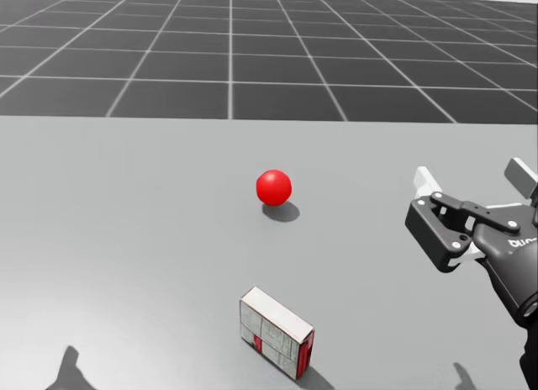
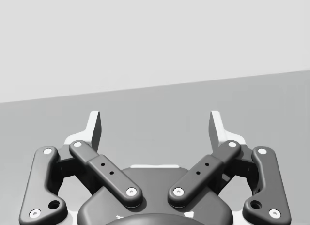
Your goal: Watch the red light. When it turns green, pick up the object.
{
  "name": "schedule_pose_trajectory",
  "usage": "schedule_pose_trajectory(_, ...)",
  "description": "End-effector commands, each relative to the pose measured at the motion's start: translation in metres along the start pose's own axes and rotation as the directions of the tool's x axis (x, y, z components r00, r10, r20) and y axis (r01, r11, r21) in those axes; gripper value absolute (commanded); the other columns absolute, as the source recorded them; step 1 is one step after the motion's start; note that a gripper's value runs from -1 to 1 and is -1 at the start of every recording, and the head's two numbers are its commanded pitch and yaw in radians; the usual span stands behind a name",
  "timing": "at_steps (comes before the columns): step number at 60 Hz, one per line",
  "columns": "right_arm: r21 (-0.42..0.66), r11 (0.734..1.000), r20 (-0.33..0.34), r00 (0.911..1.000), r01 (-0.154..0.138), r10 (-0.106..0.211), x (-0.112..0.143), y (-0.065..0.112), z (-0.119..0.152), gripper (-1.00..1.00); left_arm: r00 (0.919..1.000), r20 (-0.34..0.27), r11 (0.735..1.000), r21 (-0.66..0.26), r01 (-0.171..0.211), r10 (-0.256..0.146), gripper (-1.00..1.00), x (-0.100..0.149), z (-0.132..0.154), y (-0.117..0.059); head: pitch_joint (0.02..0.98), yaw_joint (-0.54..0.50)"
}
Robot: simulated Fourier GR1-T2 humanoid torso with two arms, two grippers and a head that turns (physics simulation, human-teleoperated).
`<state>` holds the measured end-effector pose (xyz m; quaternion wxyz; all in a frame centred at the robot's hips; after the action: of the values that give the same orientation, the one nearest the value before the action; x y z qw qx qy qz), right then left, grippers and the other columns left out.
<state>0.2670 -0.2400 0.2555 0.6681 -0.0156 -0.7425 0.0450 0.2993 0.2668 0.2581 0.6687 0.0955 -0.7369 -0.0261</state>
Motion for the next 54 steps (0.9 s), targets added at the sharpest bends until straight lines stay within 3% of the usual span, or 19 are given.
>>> schedule_pose_trajectory(1, 0.001, 1.0, -0.001, 1.0, 0.002, -0.002, 0.0, 0.0002, 0.0002, -1.0, 0.9998, -0.008, 1.0, -0.02, -0.017, 0.017, -1.0, 0.0003, 0.0007, 0.0003, 0.61, -0.1)
schedule_pose_trajectory(54, -0.013, 1.0, 0.009, 0.9999, -0.012, 0.012, 0.0003, -0.0005, 0.0003, -1.0, 0.9997, -0.012, 0.999, -0.036, -0.021, 0.021, -1.0, 0.0009, 0.0018, 0.001, 0.616, -0.1)
